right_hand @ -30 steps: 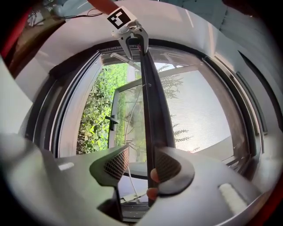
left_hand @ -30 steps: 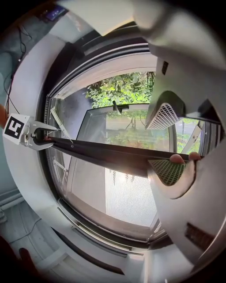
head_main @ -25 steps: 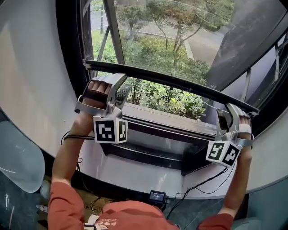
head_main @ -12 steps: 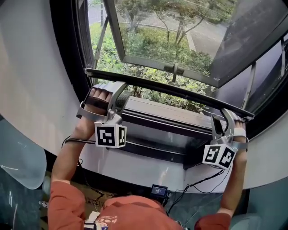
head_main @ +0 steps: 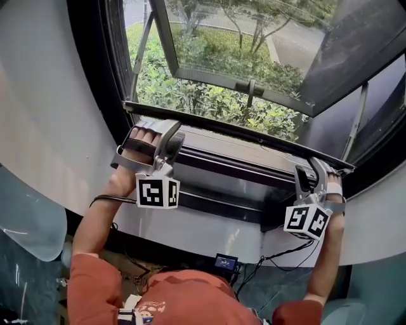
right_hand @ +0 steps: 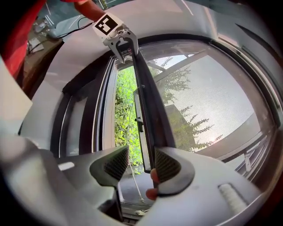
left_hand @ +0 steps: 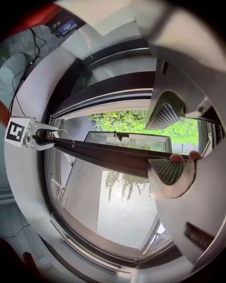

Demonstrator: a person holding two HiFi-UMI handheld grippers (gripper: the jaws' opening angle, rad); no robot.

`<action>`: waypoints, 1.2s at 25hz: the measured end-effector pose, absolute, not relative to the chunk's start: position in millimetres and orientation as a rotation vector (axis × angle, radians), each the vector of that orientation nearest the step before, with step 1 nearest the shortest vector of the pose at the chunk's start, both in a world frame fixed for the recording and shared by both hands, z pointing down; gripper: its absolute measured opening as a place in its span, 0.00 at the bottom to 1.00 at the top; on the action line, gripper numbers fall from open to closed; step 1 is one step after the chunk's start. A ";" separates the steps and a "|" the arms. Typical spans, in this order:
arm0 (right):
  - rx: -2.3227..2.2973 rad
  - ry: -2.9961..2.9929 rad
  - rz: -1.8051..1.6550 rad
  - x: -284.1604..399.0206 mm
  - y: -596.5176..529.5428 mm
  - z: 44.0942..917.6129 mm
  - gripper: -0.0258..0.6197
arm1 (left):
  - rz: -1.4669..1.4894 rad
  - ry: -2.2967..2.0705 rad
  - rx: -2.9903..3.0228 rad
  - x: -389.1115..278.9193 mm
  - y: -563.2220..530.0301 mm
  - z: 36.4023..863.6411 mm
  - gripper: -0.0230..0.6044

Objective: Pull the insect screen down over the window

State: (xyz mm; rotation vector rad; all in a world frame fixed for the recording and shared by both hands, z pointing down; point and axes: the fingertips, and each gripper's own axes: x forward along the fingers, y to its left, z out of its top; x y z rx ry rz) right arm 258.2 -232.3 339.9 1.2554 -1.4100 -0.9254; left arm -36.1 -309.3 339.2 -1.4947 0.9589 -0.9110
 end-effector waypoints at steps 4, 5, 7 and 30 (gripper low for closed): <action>1.221 -1.417 -0.885 258.0 -230.4 361.2 0.33 | -0.946 0.928 -1.505 -36.6 -307.1 360.9 0.36; 1.215 -1.422 -0.877 257.9 -230.1 367.0 0.33 | -0.954 0.923 -1.511 -36.7 -306.7 366.4 0.36; 1.204 -1.433 -0.855 257.9 -229.6 378.1 0.33 | -0.972 0.912 -1.526 -37.2 -305.9 376.7 0.36; 1.145 -1.517 -0.694 252.2 -221.4 435.9 0.33 | -1.079 0.835 -1.632 -42.9 -297.0 435.9 0.36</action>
